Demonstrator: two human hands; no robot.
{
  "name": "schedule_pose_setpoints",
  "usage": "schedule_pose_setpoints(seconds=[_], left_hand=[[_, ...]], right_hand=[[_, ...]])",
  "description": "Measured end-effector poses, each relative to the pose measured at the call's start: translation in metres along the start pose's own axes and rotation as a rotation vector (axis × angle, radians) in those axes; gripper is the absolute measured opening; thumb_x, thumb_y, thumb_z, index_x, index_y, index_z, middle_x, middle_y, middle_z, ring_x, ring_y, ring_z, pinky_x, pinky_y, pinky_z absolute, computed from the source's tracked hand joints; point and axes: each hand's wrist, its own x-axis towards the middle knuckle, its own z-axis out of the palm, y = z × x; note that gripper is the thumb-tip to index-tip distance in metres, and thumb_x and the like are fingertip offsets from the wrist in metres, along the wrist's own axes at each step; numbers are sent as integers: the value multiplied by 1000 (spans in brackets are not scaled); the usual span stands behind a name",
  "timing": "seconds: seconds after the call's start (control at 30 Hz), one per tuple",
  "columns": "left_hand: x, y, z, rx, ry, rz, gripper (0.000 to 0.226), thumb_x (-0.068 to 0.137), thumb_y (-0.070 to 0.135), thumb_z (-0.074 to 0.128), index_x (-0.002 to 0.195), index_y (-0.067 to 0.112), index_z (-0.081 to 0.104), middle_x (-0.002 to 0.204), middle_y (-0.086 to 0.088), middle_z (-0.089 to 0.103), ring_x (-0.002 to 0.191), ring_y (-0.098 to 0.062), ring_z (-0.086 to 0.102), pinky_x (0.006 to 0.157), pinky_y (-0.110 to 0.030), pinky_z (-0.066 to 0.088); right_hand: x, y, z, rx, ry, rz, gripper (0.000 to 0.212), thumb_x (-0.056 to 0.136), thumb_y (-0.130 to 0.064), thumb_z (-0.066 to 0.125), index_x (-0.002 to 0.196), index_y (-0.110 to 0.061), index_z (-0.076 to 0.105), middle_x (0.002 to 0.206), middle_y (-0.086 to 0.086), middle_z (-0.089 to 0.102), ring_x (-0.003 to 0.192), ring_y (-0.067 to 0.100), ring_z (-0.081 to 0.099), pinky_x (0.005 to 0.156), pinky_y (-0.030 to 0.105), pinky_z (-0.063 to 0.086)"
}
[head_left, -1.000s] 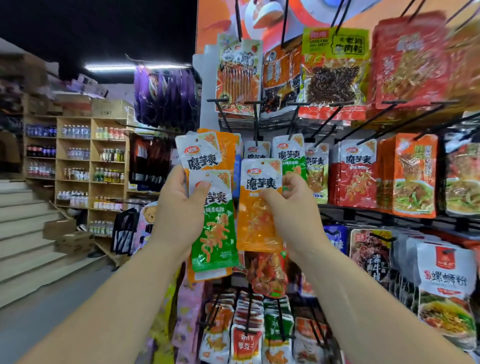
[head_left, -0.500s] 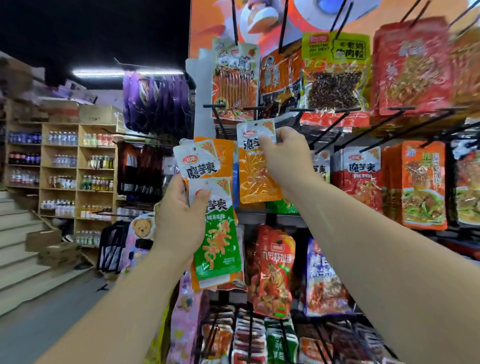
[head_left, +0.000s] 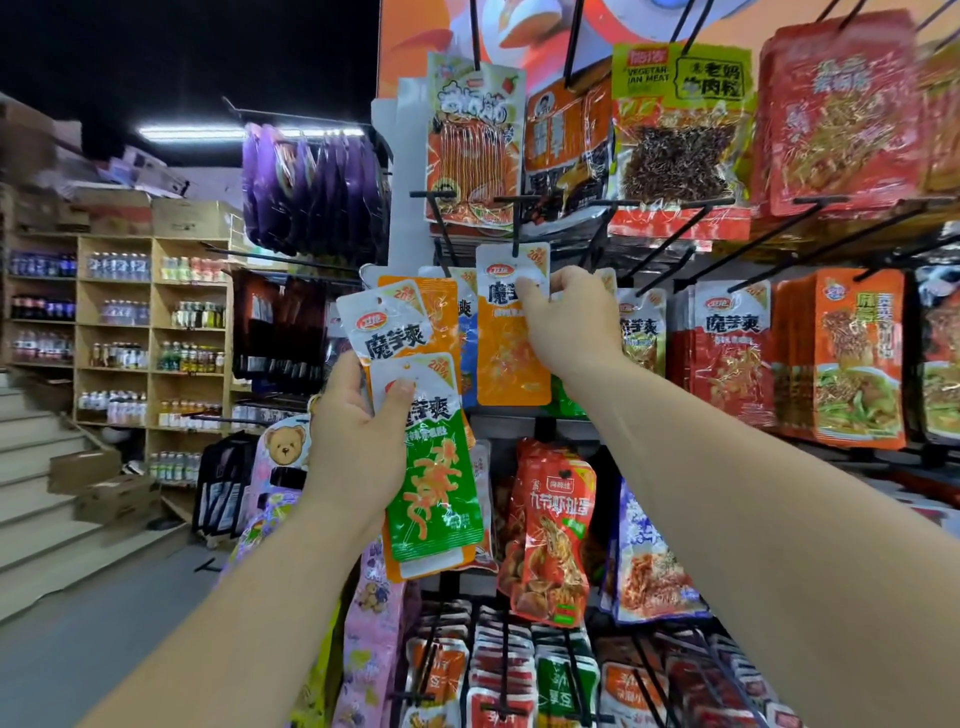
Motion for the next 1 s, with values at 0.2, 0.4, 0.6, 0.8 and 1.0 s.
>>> schedule_pose_setpoints(seconds=[0.2,0.4,0.6,0.8,1.0], left_hand=[[-2,1,1,17,-6,7,23,108,16,54,121,34,61,124,3,73,116,-29,70,98,-64,55],[-2,2,0,26,-7,3,25,108,12,53,124,30,60,118,8,75,109,-18,72,96,-55,59],[-1,3,1,27,-20,7,26,108,12,54,123,31,60,124,5,72,117,-25,69,102,-61,53],[0,2,0,2,-38,-1,27,108,11,53,126,30,60,128,1,71,120,-29,68,104,-65,51],[1,2,-2,6,-52,-1,26,109,11,52,130,26,57,128,1,71,120,-28,68,104,-64,51]], right_hand=[[-8,9,-6,-70,57,-140,37,100,-29,68,123,-15,42,80,-3,50,65,14,52,65,45,52],[-20,34,-14,-664,94,-679,28,92,-33,74,109,-13,64,130,6,57,101,28,63,69,35,52],[3,50,-32,-1139,-112,-989,61,96,-55,59,149,-26,52,168,16,26,156,39,21,124,59,24],[10,43,-28,-1294,-209,-925,71,103,-68,26,164,-39,6,174,8,-5,160,33,-3,128,56,0],[21,51,-23,-1438,-310,-843,73,101,-72,14,164,-38,0,174,6,-3,160,31,-10,124,62,-10]])
